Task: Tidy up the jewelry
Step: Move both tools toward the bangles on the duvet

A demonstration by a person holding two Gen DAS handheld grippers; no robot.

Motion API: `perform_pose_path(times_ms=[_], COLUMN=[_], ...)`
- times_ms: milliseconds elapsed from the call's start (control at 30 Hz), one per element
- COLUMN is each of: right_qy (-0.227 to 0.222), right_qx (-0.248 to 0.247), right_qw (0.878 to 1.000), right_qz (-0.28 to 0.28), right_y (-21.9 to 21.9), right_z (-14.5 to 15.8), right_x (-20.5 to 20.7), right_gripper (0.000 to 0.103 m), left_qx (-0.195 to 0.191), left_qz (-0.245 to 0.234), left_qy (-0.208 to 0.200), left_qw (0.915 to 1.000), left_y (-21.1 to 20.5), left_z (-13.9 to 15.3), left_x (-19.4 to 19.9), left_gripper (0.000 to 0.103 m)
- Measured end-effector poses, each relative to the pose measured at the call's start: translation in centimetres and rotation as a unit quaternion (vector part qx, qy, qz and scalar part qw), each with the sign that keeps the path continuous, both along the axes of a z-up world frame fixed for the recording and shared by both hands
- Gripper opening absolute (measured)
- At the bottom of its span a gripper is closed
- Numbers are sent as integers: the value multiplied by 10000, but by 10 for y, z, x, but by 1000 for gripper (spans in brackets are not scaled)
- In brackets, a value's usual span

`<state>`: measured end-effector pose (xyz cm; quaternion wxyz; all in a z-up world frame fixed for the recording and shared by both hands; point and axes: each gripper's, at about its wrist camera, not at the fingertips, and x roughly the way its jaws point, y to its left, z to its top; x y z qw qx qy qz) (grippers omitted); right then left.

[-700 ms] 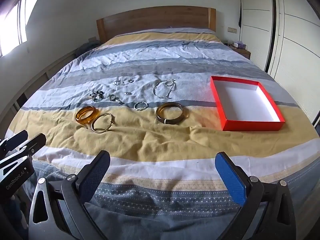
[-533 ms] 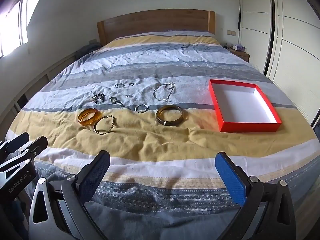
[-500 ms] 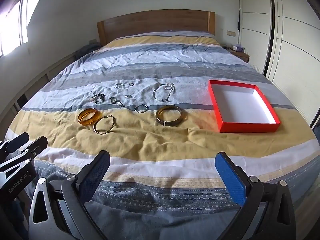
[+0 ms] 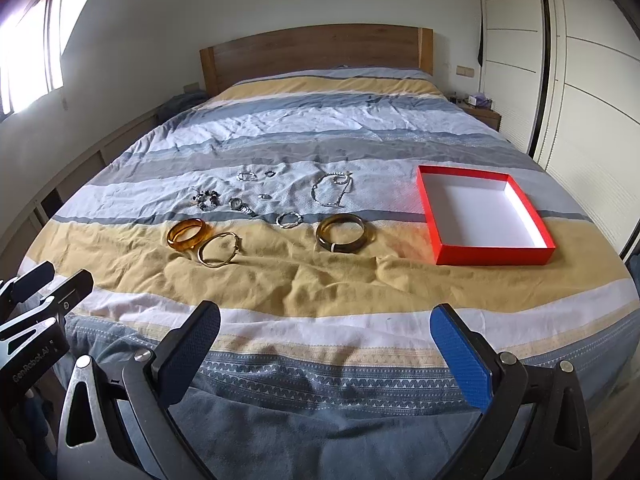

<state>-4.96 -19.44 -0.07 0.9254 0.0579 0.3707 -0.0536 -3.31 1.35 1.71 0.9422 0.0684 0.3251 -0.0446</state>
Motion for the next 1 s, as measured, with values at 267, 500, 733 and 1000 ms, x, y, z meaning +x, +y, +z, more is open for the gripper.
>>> perform_pose_path(times_ms=[267,500,733,1000], right_qy=[76,106,30,22], right_qx=[14,-41,-64,180], right_qw=[10000,9999,10000,9998], right_qz=[51,66,50,-44], right_y=[3,5,2,-16], right_z=[-2,-6,-10,-22], right_x=[-2,2,10,29], right_gripper=[103,103,103,103], left_qx=[126,125,170,-14], left_qz=[-282,-277,-137,-44], left_qy=[153,152,210,542], left_qw=[9994,9994,9995,9985], left_y=[4,8,19,22], left_z=[-5,-7,-13,-25], left_x=[-6,-5,9,40], left_gripper=[80,80,80,80])
